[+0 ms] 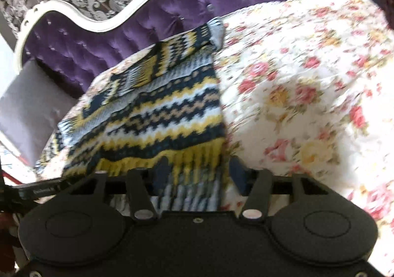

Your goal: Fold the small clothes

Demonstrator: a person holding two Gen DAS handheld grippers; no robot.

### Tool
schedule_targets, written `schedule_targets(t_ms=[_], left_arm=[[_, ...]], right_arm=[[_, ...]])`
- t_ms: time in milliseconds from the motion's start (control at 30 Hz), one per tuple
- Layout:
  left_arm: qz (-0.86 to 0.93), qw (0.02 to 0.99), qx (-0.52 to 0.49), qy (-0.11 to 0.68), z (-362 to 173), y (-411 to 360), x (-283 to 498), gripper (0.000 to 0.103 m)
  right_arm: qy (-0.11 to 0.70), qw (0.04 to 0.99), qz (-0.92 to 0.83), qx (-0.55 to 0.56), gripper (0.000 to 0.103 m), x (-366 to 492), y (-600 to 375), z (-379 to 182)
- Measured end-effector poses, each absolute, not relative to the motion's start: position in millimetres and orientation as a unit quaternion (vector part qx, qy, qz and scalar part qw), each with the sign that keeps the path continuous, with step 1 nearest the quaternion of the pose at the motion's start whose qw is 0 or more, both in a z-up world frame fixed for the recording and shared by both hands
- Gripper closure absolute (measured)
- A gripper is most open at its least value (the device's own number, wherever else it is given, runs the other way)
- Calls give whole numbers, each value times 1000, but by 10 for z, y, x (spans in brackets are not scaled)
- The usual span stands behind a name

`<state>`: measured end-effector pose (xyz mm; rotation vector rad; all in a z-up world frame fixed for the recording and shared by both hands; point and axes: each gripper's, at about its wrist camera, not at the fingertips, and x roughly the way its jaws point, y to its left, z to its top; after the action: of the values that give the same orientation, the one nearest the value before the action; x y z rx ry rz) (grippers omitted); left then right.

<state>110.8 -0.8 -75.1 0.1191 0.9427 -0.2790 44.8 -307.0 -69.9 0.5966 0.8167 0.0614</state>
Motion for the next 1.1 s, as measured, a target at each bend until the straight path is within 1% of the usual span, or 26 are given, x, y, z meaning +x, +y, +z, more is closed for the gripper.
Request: schedule_targets(t_ms=[33, 100, 133, 167, 233, 300, 400, 433, 467, 500, 533, 567, 600, 633, 667, 700, 800, 900, 933, 1033, 1067, 1100], left_arm=[[-132, 881, 67, 449, -760, -26, 1079, 9], [-130, 882, 72, 447, -756, -54, 1047, 9], [-131, 881, 73, 448, -749, -63, 1043, 10], [-132, 880, 76, 450, -744, -68, 1027, 10], [-141, 875, 86, 455, -739, -65, 984, 9], [-146, 865, 93, 471, -775, -43, 969, 8], [-155, 857, 100, 482, -788, -1, 938, 9], [-157, 854, 102, 485, -782, 10, 933, 11], [-156, 855, 101, 484, -761, 22, 926, 12], [-153, 860, 93, 478, -721, 39, 914, 17], [-151, 867, 80, 469, -670, 59, 910, 20], [-150, 873, 66, 460, -608, 76, 920, 20], [-148, 879, 52, 450, -549, 85, 938, 20], [-145, 886, 40, 438, -487, 85, 970, 20], [-142, 892, 35, 428, -439, 70, 1010, 20], [-136, 898, 35, 418, -405, 49, 1054, 20], [-114, 910, 48, 396, -364, -53, 1209, 20], [-101, 911, 61, 394, -453, -142, 1372, 20], [-102, 908, 64, 402, -516, -168, 1432, 20], [-119, 887, 53, 443, -731, -156, 1563, 19], [-120, 885, 45, 447, -787, -140, 1583, 17], [-120, 893, 45, 432, -792, -127, 1553, 16]], right_arm=[[393, 871, 41, 292, 58, 461, -3054, -729], [401, 869, 51, 286, 78, 497, -3003, -758], [408, 869, 53, 275, 84, 514, -2970, -748], [412, 873, 52, 257, 87, 530, -2941, -713], [417, 888, 33, 189, 89, 502, -2872, -562], [426, 893, -4, 146, 89, 452, -2913, -501], [437, 884, -9, 162, 89, 403, -3046, -580], [439, 883, -6, 162, 89, 404, -3043, -575], [442, 884, -4, 154, 84, 417, -3018, -552], [438, 887, -10, 147, 77, 427, -3002, -512], [431, 891, -20, 143, 73, 444, -2991, -462], [423, 895, -20, 139, 73, 449, -2977, -409], [412, 901, -18, 136, 67, 456, -2982, -351], [402, 905, -17, 136, 50, 479, -2987, -288], [394, 909, -14, 136, 39, 515, -2995, -238], [385, 913, -8, 137, 36, 556, -2999, -191], [367, 919, -2, 142, 36, 749, -2981, -86], [348, 927, 2, 138, 32, 937, -2922, -5], [341, 930, 3, 136, 27, 1006, -2887, 11], [331, 935, 18, 130, 23, 1229, -2767, 28], [329, 935, 23, 128, 17, 1304, -2717, 25], [328, 936, 30, 127, 14, 1385, -2666, 16]])
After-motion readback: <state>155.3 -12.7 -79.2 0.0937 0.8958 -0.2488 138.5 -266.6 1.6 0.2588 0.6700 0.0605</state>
